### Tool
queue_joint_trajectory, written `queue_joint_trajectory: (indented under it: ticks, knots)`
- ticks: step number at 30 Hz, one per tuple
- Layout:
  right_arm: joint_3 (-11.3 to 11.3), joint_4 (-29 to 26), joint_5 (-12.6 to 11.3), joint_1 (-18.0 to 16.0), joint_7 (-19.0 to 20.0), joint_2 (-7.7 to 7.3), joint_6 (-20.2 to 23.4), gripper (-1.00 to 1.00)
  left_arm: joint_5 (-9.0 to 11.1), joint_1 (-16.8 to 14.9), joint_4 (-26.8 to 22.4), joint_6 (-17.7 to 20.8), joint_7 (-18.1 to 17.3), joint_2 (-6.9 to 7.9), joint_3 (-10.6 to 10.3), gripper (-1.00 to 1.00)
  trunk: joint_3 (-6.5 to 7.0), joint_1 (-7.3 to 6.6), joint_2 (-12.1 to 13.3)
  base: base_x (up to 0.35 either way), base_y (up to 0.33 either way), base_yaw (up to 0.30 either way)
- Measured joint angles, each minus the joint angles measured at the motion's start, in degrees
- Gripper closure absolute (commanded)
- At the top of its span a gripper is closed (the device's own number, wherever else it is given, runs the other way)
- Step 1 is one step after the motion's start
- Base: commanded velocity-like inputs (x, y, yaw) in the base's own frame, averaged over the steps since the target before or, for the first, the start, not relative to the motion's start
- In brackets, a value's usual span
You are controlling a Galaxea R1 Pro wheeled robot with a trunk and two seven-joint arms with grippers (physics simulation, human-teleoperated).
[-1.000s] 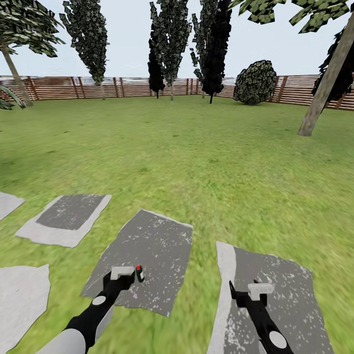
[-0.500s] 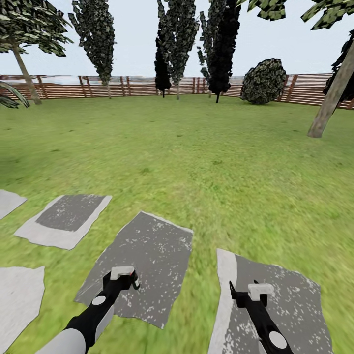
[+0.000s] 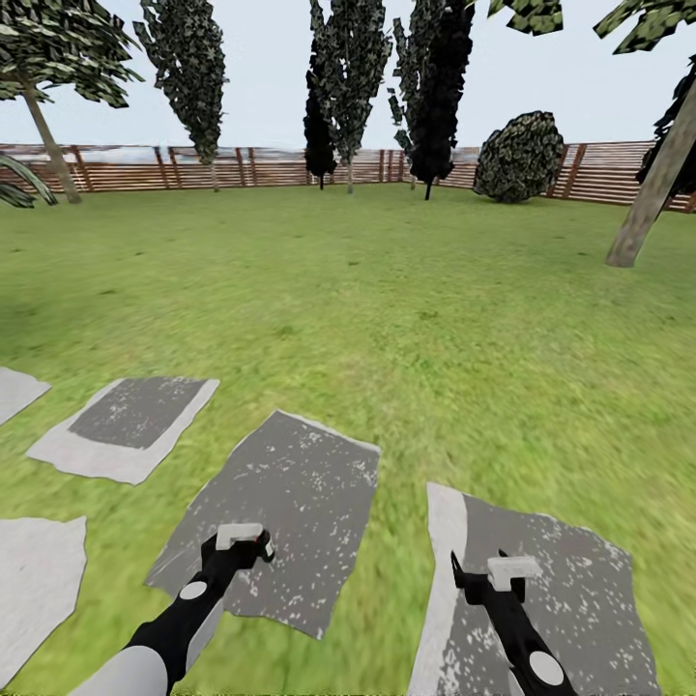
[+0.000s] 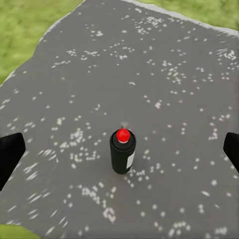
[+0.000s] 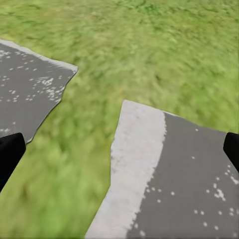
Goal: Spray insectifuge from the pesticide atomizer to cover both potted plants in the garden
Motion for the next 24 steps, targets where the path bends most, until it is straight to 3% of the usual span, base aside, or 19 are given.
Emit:
queue_joint_trajectory:
  ticks: [8, 24]
  knots:
    - [0.0, 0.0, 0.0, 0.0, 0.0, 0.0, 0.0, -1.0, 0.0, 0.0, 0.1, 0.0, 0.0, 0.0, 0.0, -1.0, -2.14, 1.76, -3.2, 0.0, 0.0, 0.0]
    - [0.0, 0.0, 0.0, 0.0, 0.0, 0.0, 0.0, -1.0, 0.0, 0.0, 0.4, -0.1, 0.0, 0.0, 0.0, -1.0, -7.14, 2.18, -3.4, 0.0, 0.0, 0.0]
